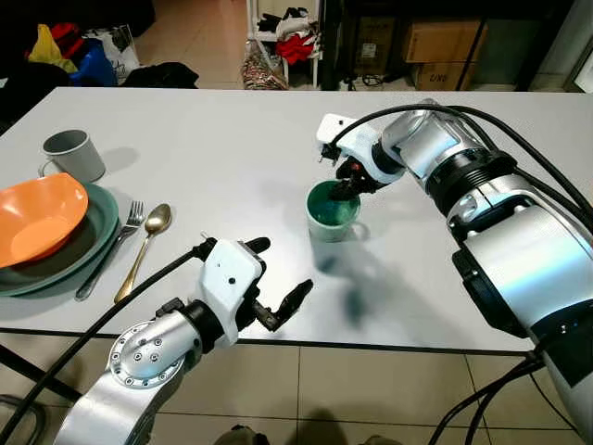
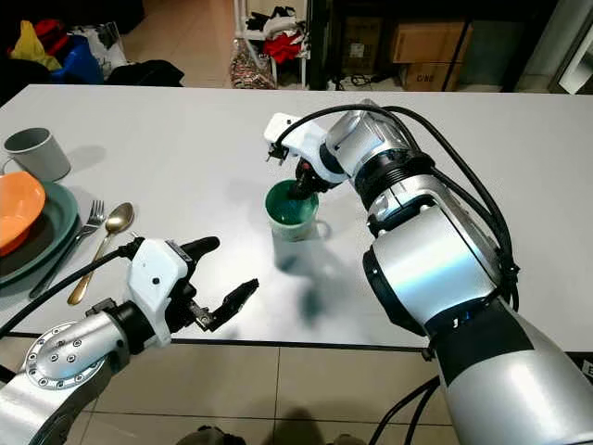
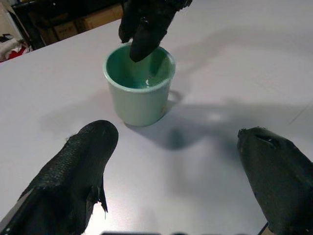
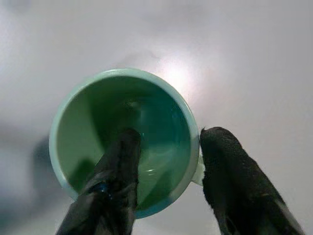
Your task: Setting the table
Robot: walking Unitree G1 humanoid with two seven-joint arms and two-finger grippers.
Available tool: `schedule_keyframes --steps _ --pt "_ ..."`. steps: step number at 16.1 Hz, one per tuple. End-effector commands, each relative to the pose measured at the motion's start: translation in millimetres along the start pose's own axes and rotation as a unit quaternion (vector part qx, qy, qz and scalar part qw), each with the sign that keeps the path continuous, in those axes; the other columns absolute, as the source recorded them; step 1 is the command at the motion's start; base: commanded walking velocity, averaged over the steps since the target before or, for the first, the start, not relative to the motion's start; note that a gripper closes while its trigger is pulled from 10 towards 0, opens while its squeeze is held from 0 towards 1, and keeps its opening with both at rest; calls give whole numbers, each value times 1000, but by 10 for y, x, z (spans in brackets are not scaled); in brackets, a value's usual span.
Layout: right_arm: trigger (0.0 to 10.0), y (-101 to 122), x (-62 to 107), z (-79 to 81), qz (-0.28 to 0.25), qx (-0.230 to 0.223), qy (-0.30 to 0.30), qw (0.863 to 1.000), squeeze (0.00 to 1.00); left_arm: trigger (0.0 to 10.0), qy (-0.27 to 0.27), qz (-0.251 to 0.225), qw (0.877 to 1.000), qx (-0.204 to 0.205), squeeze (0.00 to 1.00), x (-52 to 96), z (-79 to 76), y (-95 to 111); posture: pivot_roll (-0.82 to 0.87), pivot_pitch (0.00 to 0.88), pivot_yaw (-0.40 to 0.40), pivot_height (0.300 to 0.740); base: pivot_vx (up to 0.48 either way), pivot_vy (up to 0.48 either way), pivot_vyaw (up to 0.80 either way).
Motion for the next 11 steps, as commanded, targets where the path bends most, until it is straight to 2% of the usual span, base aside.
schedule_keyframes --steps 1,3,5,7,8,10,11 --pt "10000 40 75 -78 -14 0 -18 1000 0 10000 8 4 1000 -4 0 -8 48 -20 -96 0 28 740 0 0 0" --pt "10000 78 109 -144 -48 -15 -42 998 0 10000 9 3 1000 -6 0 -12 66 -19 -97 0 31 740 0 0 0" --pt "10000 181 202 -229 -121 -62 -59 989 0 10000 13 1 1000 -9 0 -21 94 -12 -94 0 34 740 0 0 0" --pt "10000 206 267 -281 -157 -83 -66 982 0 10000 17 -2 1000 -9 0 -20 107 1 -86 0 32 740 0 0 0" --pt "10000 235 360 -358 -210 -104 -81 969 0 10000 26 -9 1000 -8 0 -13 129 23 -80 0 31 740 0 0 0" --pt "10000 170 492 -561 -275 -114 -179 938 0 10000 43 -17 999 -6 0 11 169 46 -78 0 30 740 0 0 0" --pt "10000 -52 417 -601 -278 -162 -226 919 0 10000 49 -15 999 1 0 27 167 17 -74 0 35 740 0 0 0"
Point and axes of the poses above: a point about 5 cm out from each wrist's last joint towards the gripper, its own x axis pointing back from the gripper into the wrist, its own y axis along the axis of the wrist's last joint, z = x × y, the point moved 4 cm from there along -x, pointing out of the wrist towards the gripper
